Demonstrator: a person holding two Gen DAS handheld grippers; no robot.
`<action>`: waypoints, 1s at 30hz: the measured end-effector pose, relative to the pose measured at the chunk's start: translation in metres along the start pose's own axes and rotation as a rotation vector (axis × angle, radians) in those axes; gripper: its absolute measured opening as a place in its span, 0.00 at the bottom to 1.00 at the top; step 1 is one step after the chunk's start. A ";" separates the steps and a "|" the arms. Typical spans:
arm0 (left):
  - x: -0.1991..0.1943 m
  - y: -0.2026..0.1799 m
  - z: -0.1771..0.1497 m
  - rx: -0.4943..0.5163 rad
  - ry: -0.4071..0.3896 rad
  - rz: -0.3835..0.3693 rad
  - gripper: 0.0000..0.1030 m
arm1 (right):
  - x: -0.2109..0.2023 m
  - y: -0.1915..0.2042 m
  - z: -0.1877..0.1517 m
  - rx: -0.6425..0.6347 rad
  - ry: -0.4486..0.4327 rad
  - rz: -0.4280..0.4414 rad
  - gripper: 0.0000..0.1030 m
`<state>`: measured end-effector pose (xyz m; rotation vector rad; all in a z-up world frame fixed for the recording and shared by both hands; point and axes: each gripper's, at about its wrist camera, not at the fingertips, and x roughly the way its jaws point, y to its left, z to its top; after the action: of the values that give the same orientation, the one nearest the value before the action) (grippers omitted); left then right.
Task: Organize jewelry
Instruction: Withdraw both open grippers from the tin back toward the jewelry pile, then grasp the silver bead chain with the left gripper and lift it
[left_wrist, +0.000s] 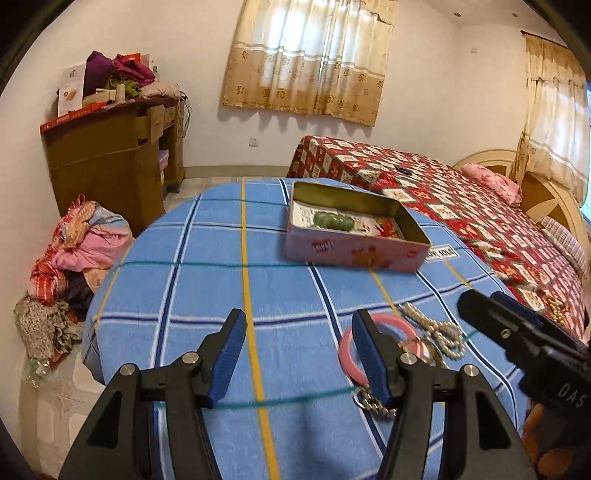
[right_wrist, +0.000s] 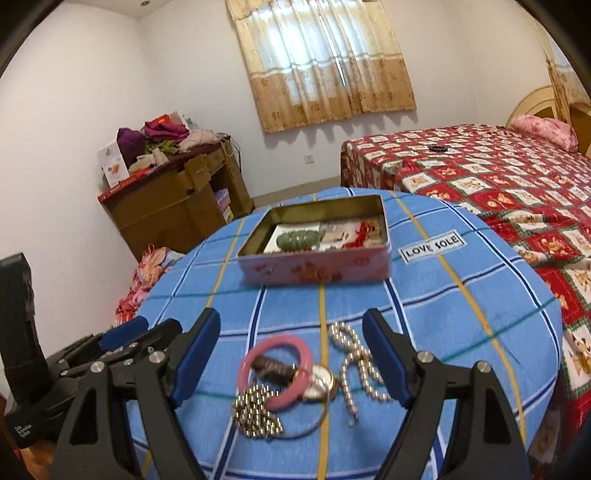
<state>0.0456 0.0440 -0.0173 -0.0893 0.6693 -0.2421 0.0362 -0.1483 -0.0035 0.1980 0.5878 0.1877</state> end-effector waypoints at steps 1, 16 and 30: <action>-0.001 0.000 -0.002 0.000 0.004 -0.003 0.58 | -0.001 0.002 -0.003 -0.005 0.003 -0.001 0.80; -0.006 0.002 -0.021 0.017 0.023 -0.006 0.58 | -0.020 -0.016 -0.029 -0.010 0.035 -0.051 0.78; 0.006 -0.031 -0.036 0.141 0.116 -0.199 0.58 | -0.016 -0.041 -0.037 0.051 0.067 -0.080 0.69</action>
<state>0.0222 0.0126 -0.0440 -0.0065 0.7569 -0.4885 0.0069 -0.1869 -0.0350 0.2178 0.6668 0.1029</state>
